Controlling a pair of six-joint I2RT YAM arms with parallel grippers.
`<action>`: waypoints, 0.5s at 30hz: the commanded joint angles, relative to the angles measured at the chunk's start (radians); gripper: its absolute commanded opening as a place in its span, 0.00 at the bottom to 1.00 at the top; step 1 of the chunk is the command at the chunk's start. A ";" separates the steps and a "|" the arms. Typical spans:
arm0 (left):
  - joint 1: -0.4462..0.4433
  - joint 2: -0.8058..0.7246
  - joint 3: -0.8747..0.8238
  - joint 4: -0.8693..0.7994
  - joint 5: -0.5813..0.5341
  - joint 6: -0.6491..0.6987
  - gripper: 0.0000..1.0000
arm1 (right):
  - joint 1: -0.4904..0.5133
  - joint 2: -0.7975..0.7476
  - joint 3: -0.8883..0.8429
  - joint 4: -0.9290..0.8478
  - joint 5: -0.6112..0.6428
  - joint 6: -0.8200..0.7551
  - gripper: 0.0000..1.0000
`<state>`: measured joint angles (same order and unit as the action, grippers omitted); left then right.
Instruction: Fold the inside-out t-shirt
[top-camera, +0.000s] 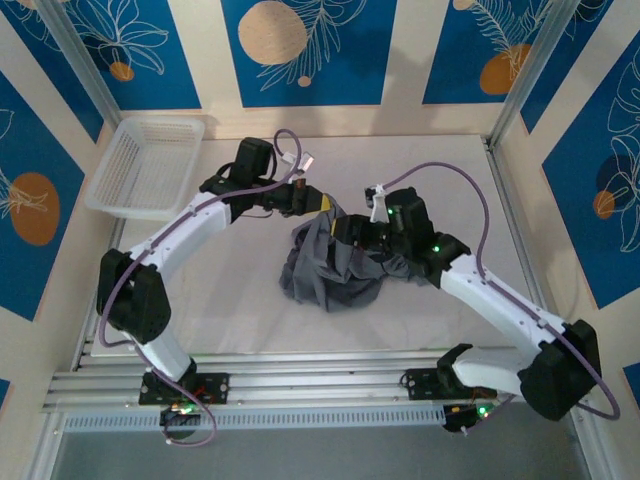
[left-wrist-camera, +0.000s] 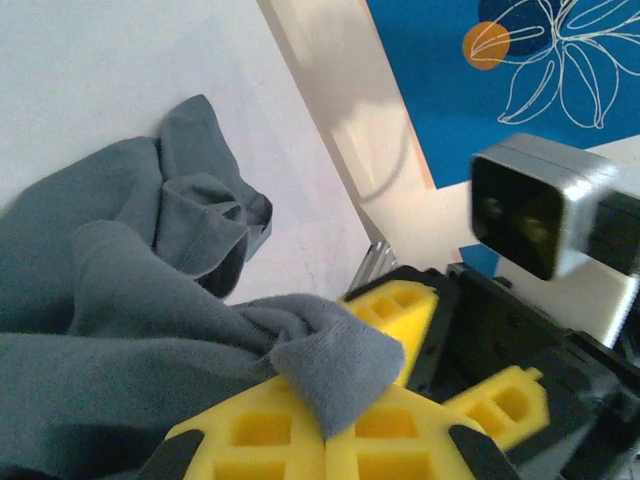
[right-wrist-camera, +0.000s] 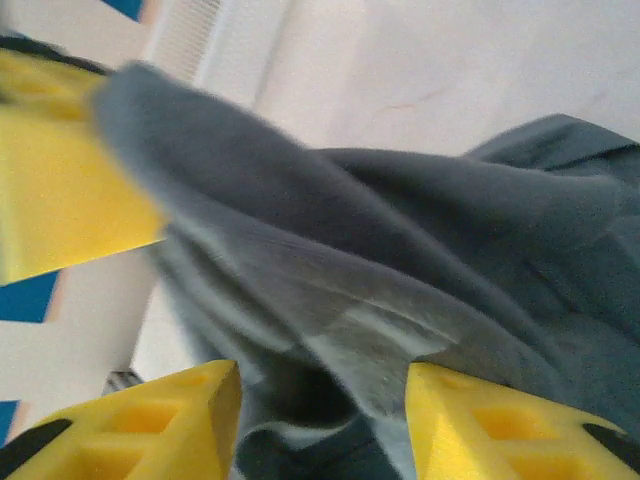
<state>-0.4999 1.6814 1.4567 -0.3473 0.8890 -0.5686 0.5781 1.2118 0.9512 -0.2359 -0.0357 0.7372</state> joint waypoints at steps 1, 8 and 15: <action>-0.008 0.015 0.047 0.002 0.011 -0.005 0.00 | -0.007 0.076 0.044 -0.081 0.048 0.002 0.52; -0.008 0.018 0.066 -0.032 0.010 0.021 0.00 | -0.031 0.191 0.042 0.034 -0.074 0.000 0.53; 0.012 0.015 0.090 -0.186 -0.097 0.120 0.00 | -0.081 0.106 0.006 0.069 -0.152 0.014 0.00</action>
<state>-0.4999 1.6981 1.4979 -0.4305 0.8577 -0.5270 0.5190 1.3922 0.9680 -0.2096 -0.1047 0.7479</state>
